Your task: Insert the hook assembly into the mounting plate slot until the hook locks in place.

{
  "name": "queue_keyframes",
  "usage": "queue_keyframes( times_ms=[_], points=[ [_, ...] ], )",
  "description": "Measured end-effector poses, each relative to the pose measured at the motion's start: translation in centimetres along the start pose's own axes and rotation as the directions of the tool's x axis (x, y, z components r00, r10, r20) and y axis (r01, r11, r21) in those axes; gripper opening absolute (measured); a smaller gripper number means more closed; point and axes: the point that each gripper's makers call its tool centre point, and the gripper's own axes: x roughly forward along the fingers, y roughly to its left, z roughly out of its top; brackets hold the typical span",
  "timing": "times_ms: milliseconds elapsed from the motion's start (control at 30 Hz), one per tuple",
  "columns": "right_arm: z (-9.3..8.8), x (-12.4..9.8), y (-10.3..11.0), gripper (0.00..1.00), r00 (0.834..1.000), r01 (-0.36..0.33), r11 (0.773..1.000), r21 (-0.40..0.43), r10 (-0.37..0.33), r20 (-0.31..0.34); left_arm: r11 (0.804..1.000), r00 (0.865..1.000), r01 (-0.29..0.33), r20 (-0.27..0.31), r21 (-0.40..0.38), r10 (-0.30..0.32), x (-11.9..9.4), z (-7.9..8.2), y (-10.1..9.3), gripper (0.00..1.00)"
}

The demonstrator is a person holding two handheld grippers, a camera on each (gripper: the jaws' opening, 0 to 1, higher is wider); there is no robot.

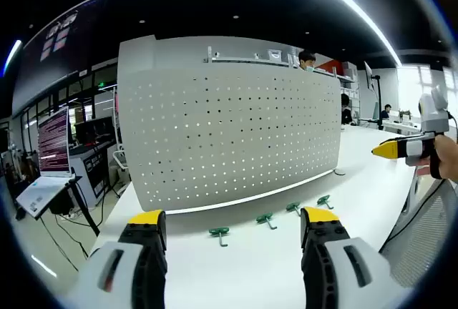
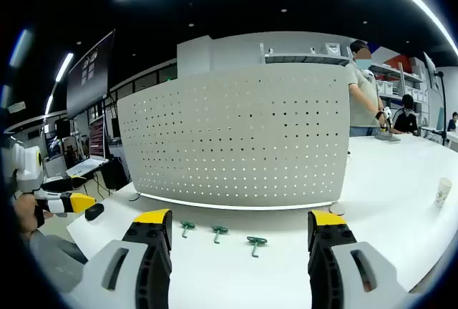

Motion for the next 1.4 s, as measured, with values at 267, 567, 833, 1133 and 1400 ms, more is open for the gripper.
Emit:
queue_keyframes(
  times_ms=[267,567,833,1133,1400],
  points=[
    [0.1,-0.3,0.1,0.74,1.000,0.004,1.000,0.004,-0.004,-0.002,1.000,1.000,0.012,-0.008,0.013,-0.012,-0.2,-0.2,-0.4,0.79],
    [-0.1,-0.4,0.3,0.73,1.000,0.001,1.000,0.006,-0.001,-0.009,1.000,1.000,0.019,-0.013,0.016,-0.018,-0.4,-0.3,-0.4,0.78],
    [-0.4,-0.8,0.5,0.72,1.000,-0.003,1.000,0.012,0.004,-0.017,0.999,0.999,0.035,-0.026,0.031,-0.034,-0.5,-0.5,-0.7,0.76],
    [-0.5,-0.9,0.5,0.71,1.000,-0.004,1.000,0.009,0.005,-0.031,0.997,0.997,0.062,-0.043,0.043,-0.060,-0.5,-0.8,-1.4,0.74],
    [-0.7,-1.2,0.5,0.70,0.999,-0.006,1.000,0.009,0.006,-0.041,0.996,0.997,0.071,-0.039,0.054,-0.069,-0.5,-0.6,-1.1,0.72]
  ],
)
